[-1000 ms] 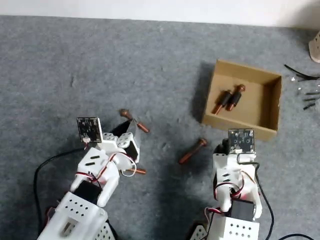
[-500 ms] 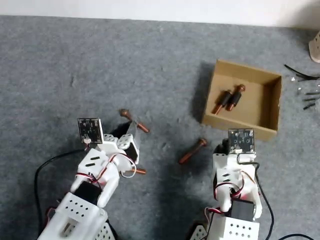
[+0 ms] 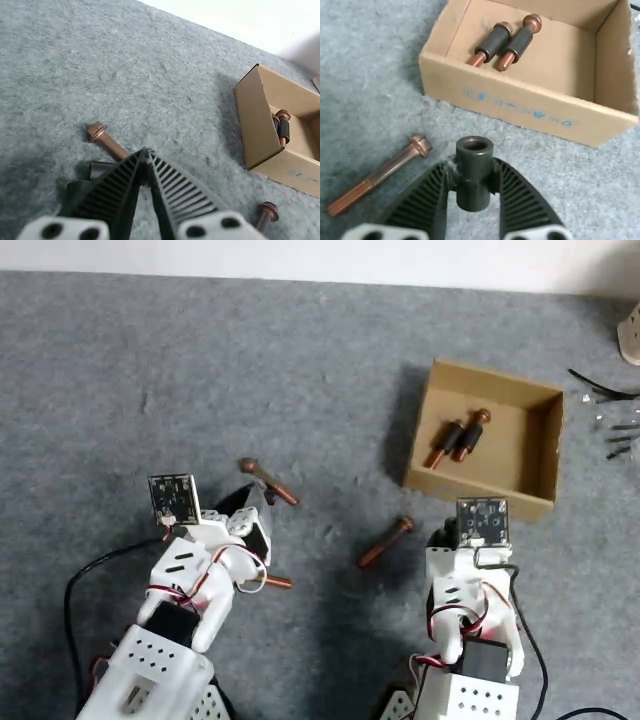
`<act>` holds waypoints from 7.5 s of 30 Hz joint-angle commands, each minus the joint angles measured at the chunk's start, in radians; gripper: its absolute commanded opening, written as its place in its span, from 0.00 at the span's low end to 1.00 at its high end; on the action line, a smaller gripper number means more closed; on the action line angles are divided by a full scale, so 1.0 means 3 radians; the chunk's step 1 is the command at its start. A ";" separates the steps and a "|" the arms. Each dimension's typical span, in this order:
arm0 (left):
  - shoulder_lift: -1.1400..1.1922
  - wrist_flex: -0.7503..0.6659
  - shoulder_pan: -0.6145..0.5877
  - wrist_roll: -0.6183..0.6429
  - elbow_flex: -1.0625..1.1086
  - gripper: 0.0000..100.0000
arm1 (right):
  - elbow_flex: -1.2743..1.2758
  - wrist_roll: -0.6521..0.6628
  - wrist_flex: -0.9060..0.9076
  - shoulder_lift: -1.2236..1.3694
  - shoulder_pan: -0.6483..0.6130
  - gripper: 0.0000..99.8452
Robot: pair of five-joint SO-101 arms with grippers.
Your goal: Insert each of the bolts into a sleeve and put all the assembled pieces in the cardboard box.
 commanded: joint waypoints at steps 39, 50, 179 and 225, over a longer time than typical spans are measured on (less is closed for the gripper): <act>-0.0043 0.0051 -0.0038 -0.0015 0.0084 0.01 | 0.0187 0.0061 -0.0156 -0.0064 0.0038 0.00; -0.0049 0.0072 -0.0033 -0.0015 0.0084 0.01 | 0.0192 0.0061 -0.0156 -0.0064 0.0038 0.00; 0.5388 0.2839 -0.0437 0.0690 -0.4769 0.01 | 0.0207 0.0225 -0.0023 -0.0064 0.0033 0.00; 0.5378 0.2874 -0.0304 0.0440 -0.4780 0.01 | 0.0366 0.0225 -0.0212 -0.0054 0.0018 0.00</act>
